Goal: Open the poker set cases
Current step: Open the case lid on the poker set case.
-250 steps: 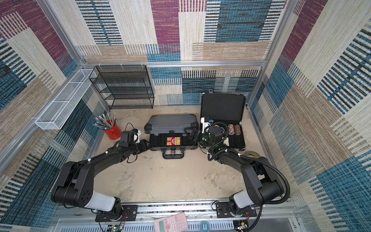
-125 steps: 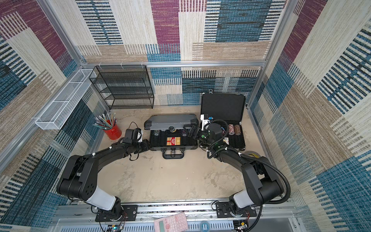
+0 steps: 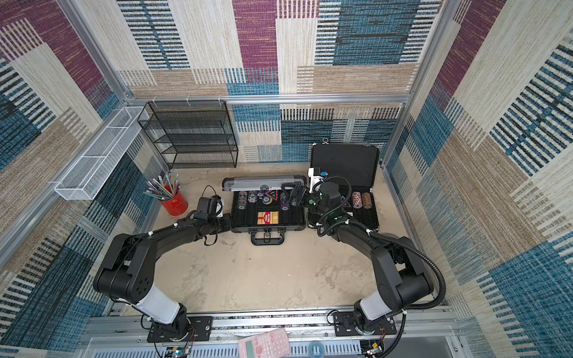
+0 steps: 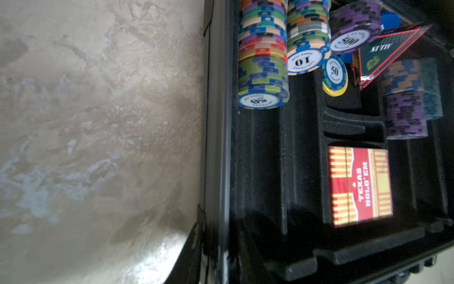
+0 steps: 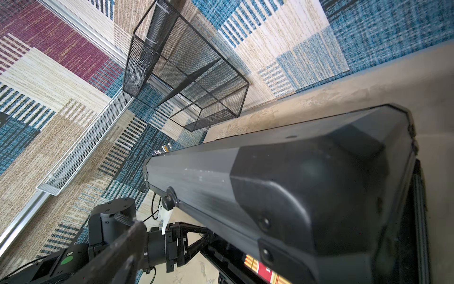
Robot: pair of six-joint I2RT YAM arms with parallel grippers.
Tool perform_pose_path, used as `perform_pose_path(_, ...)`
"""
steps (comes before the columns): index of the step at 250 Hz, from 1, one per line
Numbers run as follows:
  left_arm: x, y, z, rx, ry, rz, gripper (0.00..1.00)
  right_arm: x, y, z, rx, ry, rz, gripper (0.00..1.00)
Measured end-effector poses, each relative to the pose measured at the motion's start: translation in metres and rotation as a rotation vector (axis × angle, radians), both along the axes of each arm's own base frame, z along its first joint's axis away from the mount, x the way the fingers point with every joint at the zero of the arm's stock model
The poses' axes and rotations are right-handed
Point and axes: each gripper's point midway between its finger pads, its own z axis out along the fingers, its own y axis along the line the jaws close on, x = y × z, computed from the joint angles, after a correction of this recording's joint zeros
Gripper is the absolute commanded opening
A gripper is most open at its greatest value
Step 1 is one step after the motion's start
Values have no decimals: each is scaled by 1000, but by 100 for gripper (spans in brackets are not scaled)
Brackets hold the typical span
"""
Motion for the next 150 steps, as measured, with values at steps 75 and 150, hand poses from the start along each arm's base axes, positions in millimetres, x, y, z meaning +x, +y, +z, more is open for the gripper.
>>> perform_pose_path(75,0,0,-2,-7,-16,4,19,18,-7,-3,-25,4,-51,99)
perform_pose_path(150,2,-1,-1,-15,-22,4,19,44,-12,0,-29,3,-90,100)
